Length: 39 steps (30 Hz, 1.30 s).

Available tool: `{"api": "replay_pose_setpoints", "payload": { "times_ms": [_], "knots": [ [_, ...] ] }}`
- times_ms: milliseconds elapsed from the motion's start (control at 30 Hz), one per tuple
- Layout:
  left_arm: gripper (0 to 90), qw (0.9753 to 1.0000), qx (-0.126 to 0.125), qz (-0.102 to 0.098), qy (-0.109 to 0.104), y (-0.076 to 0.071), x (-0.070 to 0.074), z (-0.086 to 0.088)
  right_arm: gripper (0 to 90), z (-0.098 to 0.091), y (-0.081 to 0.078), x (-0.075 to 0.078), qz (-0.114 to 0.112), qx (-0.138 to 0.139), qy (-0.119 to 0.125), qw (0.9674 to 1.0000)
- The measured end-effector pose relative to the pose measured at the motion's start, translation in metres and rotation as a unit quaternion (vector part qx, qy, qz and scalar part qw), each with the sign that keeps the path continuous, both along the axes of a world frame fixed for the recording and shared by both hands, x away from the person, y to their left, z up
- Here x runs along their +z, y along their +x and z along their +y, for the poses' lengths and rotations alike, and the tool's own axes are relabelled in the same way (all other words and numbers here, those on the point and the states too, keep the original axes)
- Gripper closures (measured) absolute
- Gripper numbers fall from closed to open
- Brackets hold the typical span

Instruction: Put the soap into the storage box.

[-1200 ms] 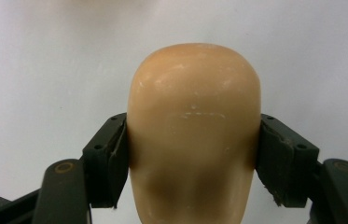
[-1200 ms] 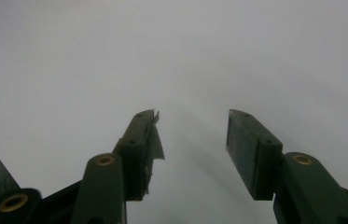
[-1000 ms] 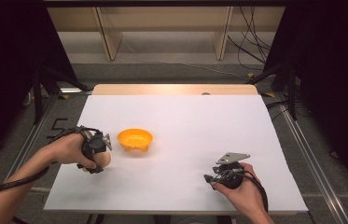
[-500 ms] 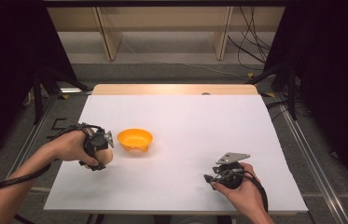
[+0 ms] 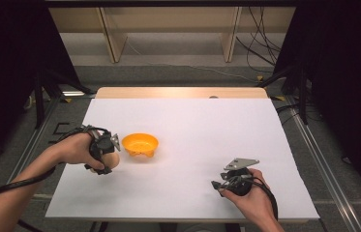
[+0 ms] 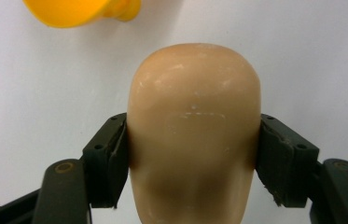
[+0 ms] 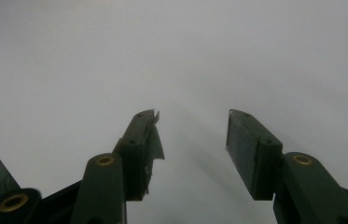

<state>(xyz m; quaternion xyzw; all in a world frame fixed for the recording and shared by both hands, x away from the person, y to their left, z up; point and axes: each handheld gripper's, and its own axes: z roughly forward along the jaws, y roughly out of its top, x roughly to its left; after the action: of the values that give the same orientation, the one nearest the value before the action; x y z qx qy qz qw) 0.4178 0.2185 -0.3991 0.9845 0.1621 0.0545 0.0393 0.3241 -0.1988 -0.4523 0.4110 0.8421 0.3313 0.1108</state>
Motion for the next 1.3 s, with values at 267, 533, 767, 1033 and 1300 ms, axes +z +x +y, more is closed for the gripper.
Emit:
{"api": "replay_pose_setpoints", "payload": {
  "times_ms": [267, 533, 767, 1033, 1300],
  "knots": [
    [32.4, 1.0000, -0.005, -0.001, -0.006, 0.004, 0.002, -0.003, 52.7, 0.000, 0.000, 0.000, -0.001, 0.000, 0.001, 1.0000],
    [32.4, 0.9999, -0.011, 0.000, -0.008, 0.005, 0.003, -0.006, 52.8, 0.000, 0.000, 0.000, 0.000, 0.000, 0.001, 1.0000],
    [32.4, 0.9999, -0.016, 0.001, -0.007, 0.007, 0.004, -0.009, 52.8, 0.000, 0.000, 0.000, 0.003, 0.002, -0.002, 1.0000],
    [32.4, 0.9998, -0.018, 0.000, -0.008, 0.009, 0.006, -0.012, 52.8, 0.000, 0.001, 0.000, 0.001, 0.003, 0.000, 1.0000],
    [32.4, 0.9997, -0.025, -0.001, -0.008, 0.010, 0.006, -0.015, 52.8, 0.001, 0.001, -0.001, -0.002, -0.003, 0.007, 1.0000]
  ]
}}
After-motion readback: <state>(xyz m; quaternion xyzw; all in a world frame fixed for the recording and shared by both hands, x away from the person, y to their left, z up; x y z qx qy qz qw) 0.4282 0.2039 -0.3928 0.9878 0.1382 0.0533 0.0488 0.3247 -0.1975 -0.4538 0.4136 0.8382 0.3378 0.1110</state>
